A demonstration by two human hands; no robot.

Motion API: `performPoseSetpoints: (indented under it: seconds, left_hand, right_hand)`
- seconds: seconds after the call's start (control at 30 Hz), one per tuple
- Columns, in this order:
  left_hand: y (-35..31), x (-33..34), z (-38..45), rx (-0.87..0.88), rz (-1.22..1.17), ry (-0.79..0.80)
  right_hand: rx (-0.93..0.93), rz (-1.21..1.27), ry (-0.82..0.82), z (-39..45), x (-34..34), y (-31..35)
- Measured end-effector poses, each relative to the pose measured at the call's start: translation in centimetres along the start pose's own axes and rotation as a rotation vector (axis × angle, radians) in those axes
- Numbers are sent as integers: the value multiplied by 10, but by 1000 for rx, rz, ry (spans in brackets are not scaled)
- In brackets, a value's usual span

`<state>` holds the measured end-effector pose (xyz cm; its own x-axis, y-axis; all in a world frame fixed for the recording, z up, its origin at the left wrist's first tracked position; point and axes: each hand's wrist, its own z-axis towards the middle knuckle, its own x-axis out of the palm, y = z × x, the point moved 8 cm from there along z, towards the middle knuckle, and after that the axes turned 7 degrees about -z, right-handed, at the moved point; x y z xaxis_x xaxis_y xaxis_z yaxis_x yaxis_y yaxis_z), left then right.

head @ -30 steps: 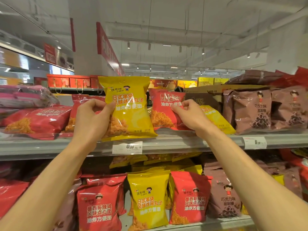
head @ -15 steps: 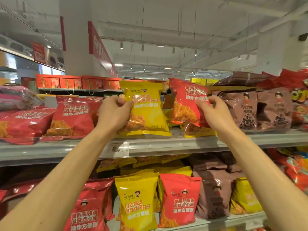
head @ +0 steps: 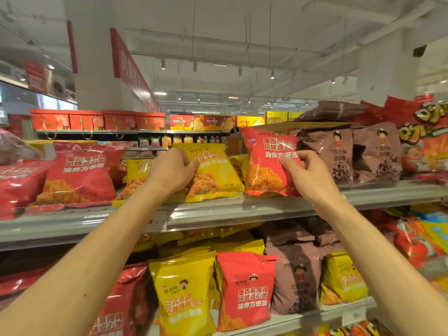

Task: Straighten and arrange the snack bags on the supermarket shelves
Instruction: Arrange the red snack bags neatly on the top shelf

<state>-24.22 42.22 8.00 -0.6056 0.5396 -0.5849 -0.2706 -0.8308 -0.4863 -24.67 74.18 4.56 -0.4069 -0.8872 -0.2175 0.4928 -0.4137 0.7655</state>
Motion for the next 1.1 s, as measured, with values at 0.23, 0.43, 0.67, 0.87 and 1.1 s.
performPoseSetpoints:
  seconds: [0.23, 0.43, 0.67, 0.87, 1.1]
  left_hand:
    - [-13, 26, -3, 173, 141, 303]
    - [-10, 33, -7, 201, 131, 430]
    - [-10, 40, -12, 203, 168, 392]
    - [-20, 9, -24, 272, -30, 100]
    - [1, -28, -68, 164, -448, -49]
  right_hand:
    - [5, 31, 18, -2, 1, 0]
    - [0, 33, 16, -5, -3, 1]
    - [-4, 3, 33, -12, 6, 9]
    - [-4, 63, 28, -22, 16, 15]
    - [-12, 159, 18, -45, 23, 15]
